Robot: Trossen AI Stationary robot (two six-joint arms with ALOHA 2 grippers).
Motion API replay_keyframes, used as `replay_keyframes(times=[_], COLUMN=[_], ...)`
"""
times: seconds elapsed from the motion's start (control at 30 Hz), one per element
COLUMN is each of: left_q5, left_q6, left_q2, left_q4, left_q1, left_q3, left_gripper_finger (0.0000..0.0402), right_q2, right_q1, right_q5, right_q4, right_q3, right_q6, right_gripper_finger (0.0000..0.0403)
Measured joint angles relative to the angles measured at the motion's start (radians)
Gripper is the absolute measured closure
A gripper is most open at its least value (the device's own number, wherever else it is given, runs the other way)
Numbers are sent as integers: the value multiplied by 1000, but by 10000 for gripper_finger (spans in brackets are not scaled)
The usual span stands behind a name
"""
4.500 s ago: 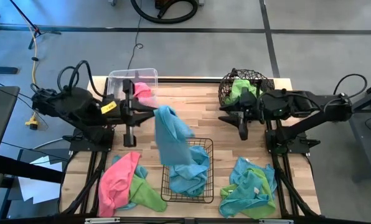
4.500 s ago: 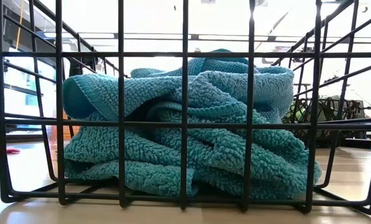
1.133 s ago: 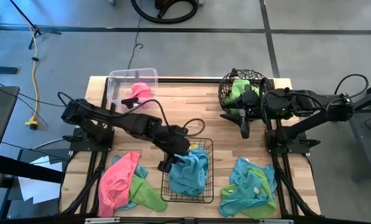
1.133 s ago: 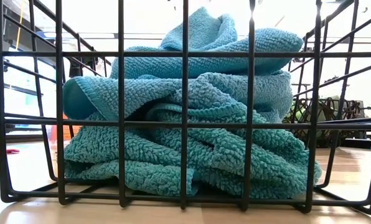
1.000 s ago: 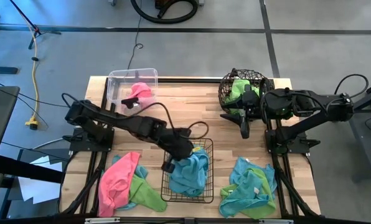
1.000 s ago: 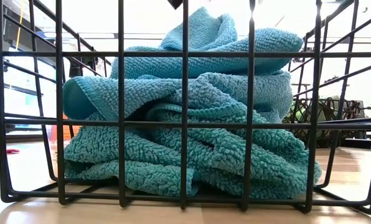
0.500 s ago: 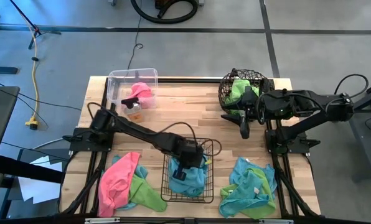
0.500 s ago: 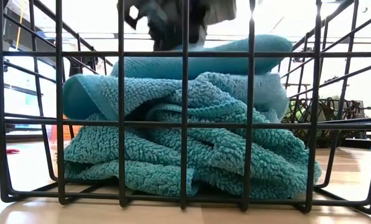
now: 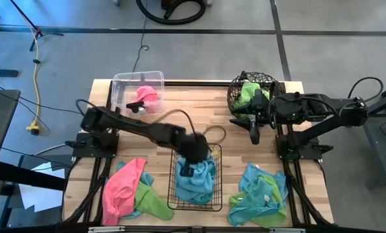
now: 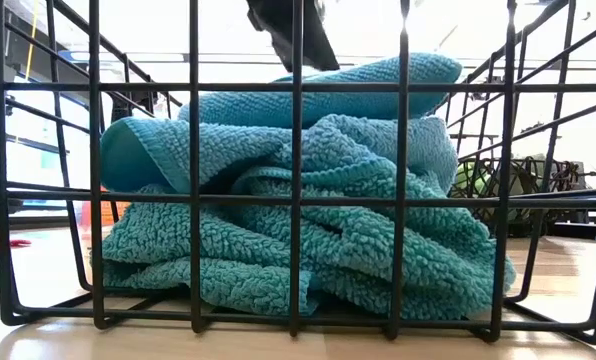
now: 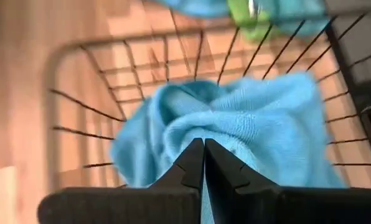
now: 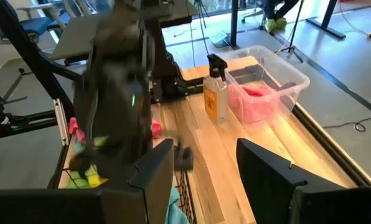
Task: Sort microfiber towel by color & place in baskets
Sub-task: Put the blue towel into the bottom basket
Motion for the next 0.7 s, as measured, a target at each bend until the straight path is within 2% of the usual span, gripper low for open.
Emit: replay_keyframes(times=[0.1,0.23,0.37,0.53,0.7], left_q5=[-4,-7,-11,-34,-56], left_q6=[0,-21,-55,-152,-301], left_q2=[-88,-213,-360,-562,-733], left_q4=[-11,-104,-114,121,489], left_q1=[16,37,45,43,43], left_q3=[0,-1,-62,-285,-558], left_gripper_finger=[401,401,401,401,401], right_q2=[0,0,0,7,49], right_q1=[0,0,0,18,118], right_q5=[-1,-11,-110,-250,-278], right_q4=[17,15,-93,-331,-624], right_q3=[0,0,0,0,0], right_q6=[-3,14,102,354,629], right_gripper_finger=[230,230,230,230,230])
